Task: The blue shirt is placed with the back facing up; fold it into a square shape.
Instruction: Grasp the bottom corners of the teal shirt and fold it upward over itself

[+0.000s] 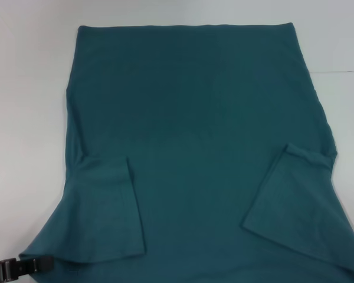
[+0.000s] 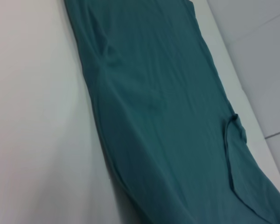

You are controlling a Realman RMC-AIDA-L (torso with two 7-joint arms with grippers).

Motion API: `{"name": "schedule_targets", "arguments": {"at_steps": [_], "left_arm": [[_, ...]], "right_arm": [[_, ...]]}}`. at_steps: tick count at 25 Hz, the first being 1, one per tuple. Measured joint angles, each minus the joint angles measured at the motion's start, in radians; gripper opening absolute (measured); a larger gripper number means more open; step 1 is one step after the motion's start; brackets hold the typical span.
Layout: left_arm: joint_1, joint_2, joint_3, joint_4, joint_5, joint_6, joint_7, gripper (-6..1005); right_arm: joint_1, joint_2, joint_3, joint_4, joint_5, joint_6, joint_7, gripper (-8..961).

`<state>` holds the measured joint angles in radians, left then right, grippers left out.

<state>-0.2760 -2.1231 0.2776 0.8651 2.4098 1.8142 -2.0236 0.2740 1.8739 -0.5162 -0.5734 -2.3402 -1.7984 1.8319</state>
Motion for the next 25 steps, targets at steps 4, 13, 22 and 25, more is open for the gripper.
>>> {"name": "schedule_targets", "arguments": {"at_steps": [4, 13, 22, 25], "left_arm": [[0.000, 0.000, -0.005, 0.002, 0.000, 0.018, -0.001, 15], [-0.042, 0.011, -0.024, -0.015, -0.009, 0.016, -0.006, 14], [-0.239, 0.072, -0.064, -0.123, -0.097, -0.041, -0.041, 15], [-0.313, 0.091, -0.063, -0.178, -0.124, -0.132, -0.044, 15]], "right_arm": [[-0.005, 0.000, 0.002, -0.009, -0.008, -0.006, 0.002, 29], [0.012, 0.001, 0.065, -0.010, -0.008, 0.017, 0.004, 29], [0.153, 0.000, 0.192, -0.009, -0.003, 0.138, 0.079, 29], [0.208, 0.001, 0.207, -0.010, 0.000, 0.185, 0.098, 29]]}}
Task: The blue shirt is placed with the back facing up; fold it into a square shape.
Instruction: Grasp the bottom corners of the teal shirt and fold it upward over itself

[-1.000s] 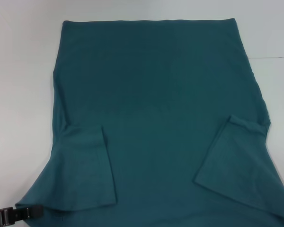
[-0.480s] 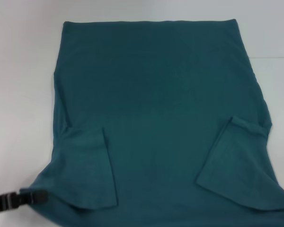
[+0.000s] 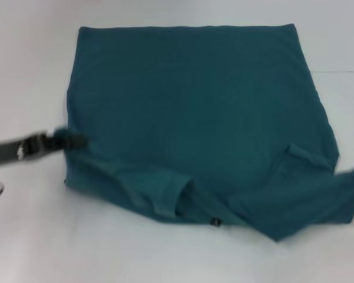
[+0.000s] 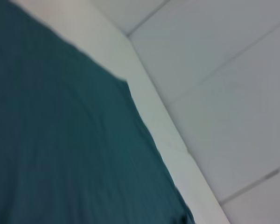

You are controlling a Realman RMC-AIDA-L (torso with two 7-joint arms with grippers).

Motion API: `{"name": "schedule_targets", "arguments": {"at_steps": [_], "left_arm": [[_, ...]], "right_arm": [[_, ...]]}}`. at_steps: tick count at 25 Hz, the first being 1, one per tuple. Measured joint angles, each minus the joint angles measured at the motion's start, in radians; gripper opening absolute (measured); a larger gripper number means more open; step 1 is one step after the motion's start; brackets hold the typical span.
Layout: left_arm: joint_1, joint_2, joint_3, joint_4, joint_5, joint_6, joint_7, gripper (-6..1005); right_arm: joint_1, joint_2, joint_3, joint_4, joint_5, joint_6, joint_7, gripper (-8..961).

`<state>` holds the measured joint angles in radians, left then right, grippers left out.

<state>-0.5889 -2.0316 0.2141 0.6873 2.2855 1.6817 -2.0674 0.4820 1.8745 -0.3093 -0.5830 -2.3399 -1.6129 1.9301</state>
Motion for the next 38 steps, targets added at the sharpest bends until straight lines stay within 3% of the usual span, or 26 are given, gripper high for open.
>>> {"name": "schedule_targets", "arguments": {"at_steps": [5, 14, 20, 27, 32, 38], "left_arm": [[-0.074, 0.015, 0.005, -0.064, -0.042, -0.150, 0.006, 15], [-0.131, 0.012, 0.009, -0.164, -0.169, -0.403, 0.075, 15], [-0.178, 0.005, 0.010, -0.228, -0.235, -0.538, 0.149, 14], [-0.233, -0.010, 0.012, -0.252, -0.247, -0.664, 0.190, 14], [-0.245, -0.031, 0.013, -0.259, -0.274, -0.744, 0.223, 14], [-0.245, -0.039, 0.011, -0.296, -0.323, -0.809, 0.273, 15]], "right_arm": [[0.088, 0.006, 0.009, 0.003, 0.001, 0.098, 0.010, 29], [0.216, 0.028, -0.020, 0.012, 0.013, 0.341, 0.004, 29], [0.286, 0.049, -0.080, 0.014, 0.014, 0.554, -0.011, 38], [0.353, 0.054, -0.180, 0.030, 0.025, 0.733, -0.030, 64], [0.381, 0.058, -0.229, 0.070, 0.027, 0.828, -0.035, 83], [0.391, 0.070, -0.234, 0.151, 0.078, 0.929, -0.109, 106]]}}
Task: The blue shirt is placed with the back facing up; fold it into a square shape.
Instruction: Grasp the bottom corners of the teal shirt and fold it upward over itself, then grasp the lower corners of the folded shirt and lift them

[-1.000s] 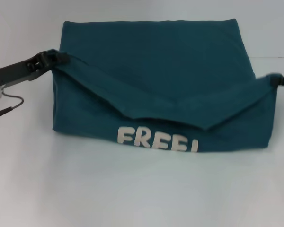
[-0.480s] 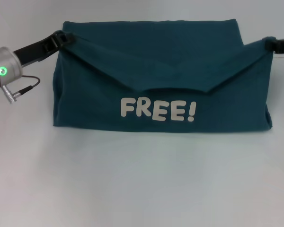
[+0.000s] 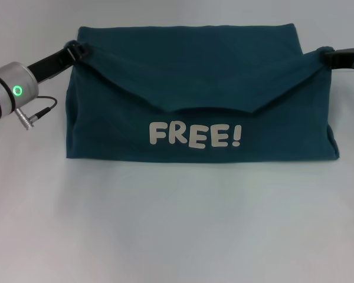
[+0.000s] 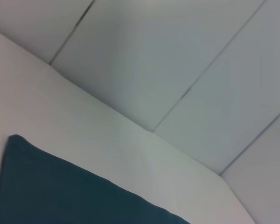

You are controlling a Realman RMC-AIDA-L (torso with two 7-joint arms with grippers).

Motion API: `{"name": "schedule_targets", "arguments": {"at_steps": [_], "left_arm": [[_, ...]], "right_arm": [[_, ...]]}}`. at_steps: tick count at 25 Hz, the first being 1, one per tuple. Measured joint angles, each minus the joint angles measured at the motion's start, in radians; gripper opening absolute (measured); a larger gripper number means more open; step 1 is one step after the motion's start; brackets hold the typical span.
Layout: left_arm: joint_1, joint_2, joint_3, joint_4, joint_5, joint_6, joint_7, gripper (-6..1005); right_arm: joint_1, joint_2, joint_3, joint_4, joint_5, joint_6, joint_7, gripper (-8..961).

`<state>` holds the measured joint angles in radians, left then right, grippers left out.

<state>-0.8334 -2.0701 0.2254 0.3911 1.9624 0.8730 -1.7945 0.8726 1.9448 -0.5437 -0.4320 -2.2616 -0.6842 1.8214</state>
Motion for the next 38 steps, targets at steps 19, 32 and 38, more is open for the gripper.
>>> {"name": "schedule_targets", "arguments": {"at_steps": [19, 32, 38], "left_arm": [[0.007, -0.034, 0.077, -0.008, -0.029, -0.037, 0.031, 44], [0.063, -0.060, 0.075, 0.086, -0.066, -0.080, 0.035, 464], [0.146, -0.066, 0.090, 0.141, -0.073, 0.068, 0.033, 758]], "right_arm": [[-0.006, 0.017, 0.000, 0.039, 0.039, 0.054, -0.047, 178], [-0.025, 0.013, 0.003, -0.017, 0.039, -0.010, -0.046, 522], [-0.087, 0.010, 0.011, -0.091, 0.079, -0.205, -0.012, 593]]}}
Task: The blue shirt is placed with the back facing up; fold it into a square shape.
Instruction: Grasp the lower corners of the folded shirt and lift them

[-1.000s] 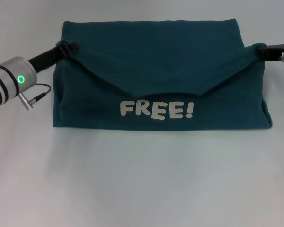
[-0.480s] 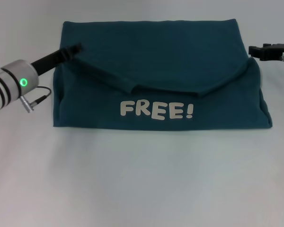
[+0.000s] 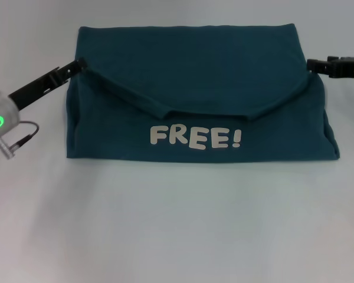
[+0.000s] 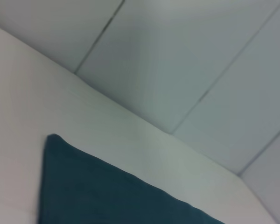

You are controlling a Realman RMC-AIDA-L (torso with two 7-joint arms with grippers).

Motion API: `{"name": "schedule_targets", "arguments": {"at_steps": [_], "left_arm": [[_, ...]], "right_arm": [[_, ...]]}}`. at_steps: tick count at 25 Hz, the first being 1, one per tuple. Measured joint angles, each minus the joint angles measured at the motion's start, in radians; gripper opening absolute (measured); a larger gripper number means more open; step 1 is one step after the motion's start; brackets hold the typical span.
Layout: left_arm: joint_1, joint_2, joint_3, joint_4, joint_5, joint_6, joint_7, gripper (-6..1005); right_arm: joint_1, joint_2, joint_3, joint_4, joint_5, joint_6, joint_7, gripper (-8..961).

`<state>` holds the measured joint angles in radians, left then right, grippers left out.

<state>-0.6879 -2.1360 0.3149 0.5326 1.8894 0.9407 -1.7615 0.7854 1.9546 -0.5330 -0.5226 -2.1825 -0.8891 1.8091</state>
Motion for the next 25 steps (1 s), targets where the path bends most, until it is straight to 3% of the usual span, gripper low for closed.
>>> {"name": "schedule_targets", "arguments": {"at_steps": [10, 16, 21, 25], "left_arm": [[0.133, 0.005, 0.062, 0.101, 0.012, 0.213, 0.000, 870], [0.171, -0.001, 0.140, 0.134, 0.057, 0.194, 0.030, 867], [0.173, -0.010, 0.178, 0.136, 0.160, 0.119, 0.091, 866], [0.174, -0.018, 0.219, 0.133, 0.168, 0.062, 0.116, 865]], "right_arm": [[-0.133, -0.004, -0.001, -0.112, 0.054, -0.335, 0.074, 591], [-0.164, -0.015, 0.000, -0.119, 0.053, -0.467, 0.157, 590], [-0.183, -0.009, 0.005, -0.115, 0.055, -0.492, 0.186, 589], [-0.190, -0.004, 0.016, -0.112, 0.059, -0.491, 0.193, 588]]}}
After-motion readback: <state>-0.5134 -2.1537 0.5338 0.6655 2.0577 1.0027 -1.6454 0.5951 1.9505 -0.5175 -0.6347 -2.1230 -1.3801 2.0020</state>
